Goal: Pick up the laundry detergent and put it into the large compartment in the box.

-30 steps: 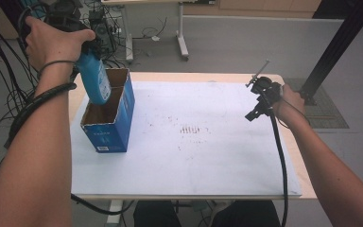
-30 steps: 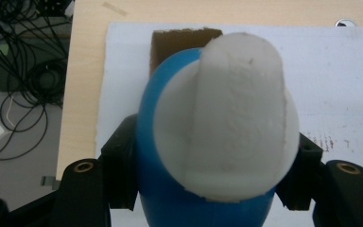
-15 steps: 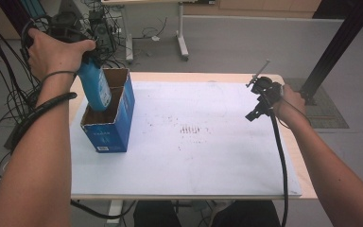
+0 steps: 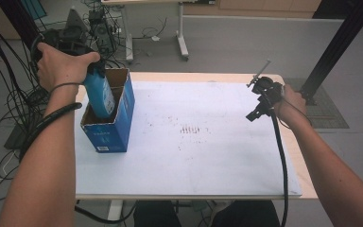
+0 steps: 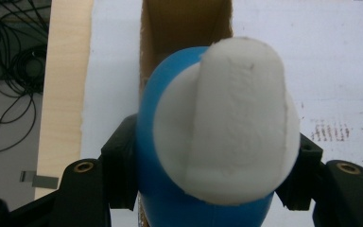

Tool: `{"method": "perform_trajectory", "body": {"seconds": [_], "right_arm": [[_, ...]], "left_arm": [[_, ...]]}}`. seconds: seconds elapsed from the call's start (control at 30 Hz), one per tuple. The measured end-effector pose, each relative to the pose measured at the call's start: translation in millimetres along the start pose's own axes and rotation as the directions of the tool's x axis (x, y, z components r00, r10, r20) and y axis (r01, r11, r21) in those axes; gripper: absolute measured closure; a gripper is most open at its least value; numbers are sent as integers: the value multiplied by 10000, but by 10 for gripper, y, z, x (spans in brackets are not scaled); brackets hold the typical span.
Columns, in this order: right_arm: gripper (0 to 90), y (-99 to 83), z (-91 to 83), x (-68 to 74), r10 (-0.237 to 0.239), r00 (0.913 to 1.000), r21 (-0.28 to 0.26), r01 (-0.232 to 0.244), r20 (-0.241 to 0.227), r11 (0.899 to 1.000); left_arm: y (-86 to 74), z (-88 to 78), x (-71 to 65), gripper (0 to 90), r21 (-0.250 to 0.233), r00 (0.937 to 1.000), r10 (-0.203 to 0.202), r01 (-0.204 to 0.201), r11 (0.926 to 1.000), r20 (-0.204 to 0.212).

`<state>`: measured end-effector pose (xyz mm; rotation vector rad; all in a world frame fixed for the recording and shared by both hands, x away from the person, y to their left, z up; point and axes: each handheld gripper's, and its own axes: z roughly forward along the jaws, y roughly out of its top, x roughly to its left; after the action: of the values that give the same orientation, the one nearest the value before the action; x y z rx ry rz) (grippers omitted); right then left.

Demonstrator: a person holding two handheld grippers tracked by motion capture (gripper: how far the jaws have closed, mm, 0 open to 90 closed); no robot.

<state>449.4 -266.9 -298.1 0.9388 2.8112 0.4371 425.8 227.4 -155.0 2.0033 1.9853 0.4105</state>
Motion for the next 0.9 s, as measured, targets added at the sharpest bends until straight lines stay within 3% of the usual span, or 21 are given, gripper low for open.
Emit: {"method": "perform_trajectory", "body": {"seconds": [0.9], "right_arm": [[40, 1, -21, 21, -69, 9999, 73, 68, 121, 10000]], "left_arm": [[-236, 485, 49, 377, 718, 9999, 31, -38, 9974, 103]]}}
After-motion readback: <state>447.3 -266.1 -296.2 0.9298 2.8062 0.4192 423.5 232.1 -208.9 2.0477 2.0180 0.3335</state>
